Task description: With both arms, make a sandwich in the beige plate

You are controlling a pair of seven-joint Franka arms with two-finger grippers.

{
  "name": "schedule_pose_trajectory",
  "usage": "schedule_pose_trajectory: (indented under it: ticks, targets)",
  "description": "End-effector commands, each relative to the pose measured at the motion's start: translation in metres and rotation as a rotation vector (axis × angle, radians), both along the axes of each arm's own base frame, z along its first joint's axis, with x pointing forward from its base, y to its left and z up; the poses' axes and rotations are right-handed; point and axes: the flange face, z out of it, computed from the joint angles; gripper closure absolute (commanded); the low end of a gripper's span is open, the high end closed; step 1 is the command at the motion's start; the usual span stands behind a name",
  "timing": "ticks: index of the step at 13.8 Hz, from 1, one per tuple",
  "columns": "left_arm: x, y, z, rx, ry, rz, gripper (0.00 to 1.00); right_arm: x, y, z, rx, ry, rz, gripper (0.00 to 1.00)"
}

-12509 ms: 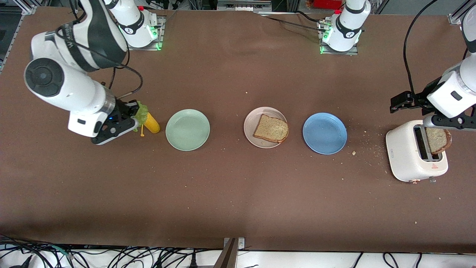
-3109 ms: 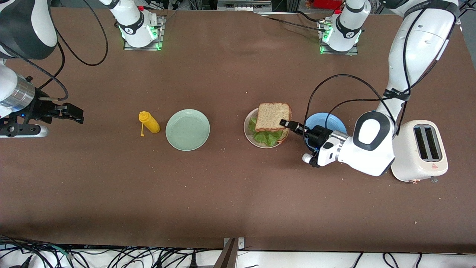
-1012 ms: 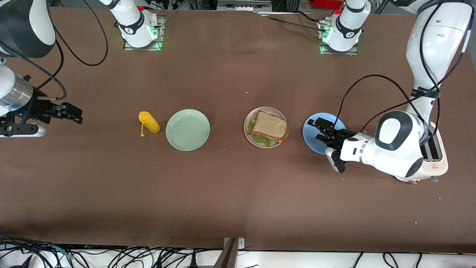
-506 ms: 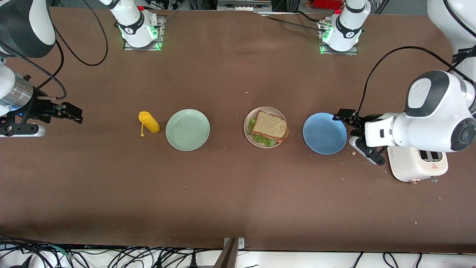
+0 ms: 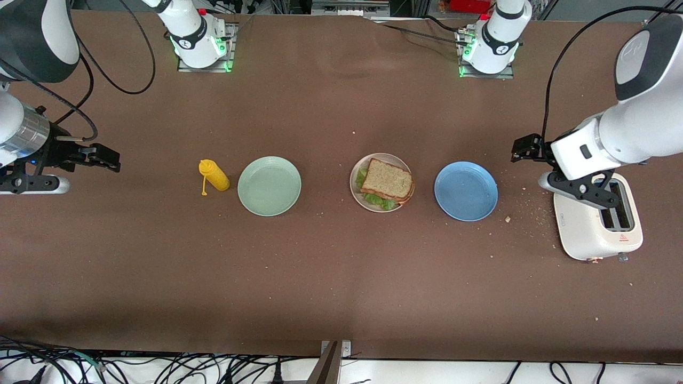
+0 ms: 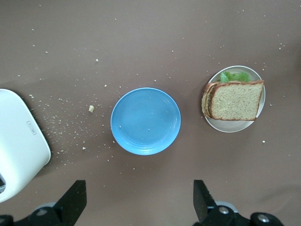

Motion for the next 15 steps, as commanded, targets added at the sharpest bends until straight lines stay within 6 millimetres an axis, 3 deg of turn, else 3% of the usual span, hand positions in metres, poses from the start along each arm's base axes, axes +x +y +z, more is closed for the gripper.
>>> schedule_pose_trajectory:
  ticks: [1, 4, 7, 15]
  targets:
    - [-0.019, 0.0, 0.024, 0.076, -0.032, 0.043, 0.0, -0.001, -0.001, 0.006, 0.025, 0.01, -0.005, 0.0]
    - [-0.034, 0.023, 0.052, 0.08, -0.099, 0.109, 0.0, 0.002, 0.002, 0.025, 0.028, -0.028, -0.001, 0.0]
    - [-0.058, 0.034, 0.061, 0.05, -0.127, 0.144, 0.0, 0.002, 0.002, 0.024, 0.028, -0.026, -0.001, 0.0]
    - [-0.082, 0.037, 0.053, 0.069, -0.104, 0.143, 0.0, 0.001, 0.002, 0.023, 0.043, -0.012, -0.004, 0.0]
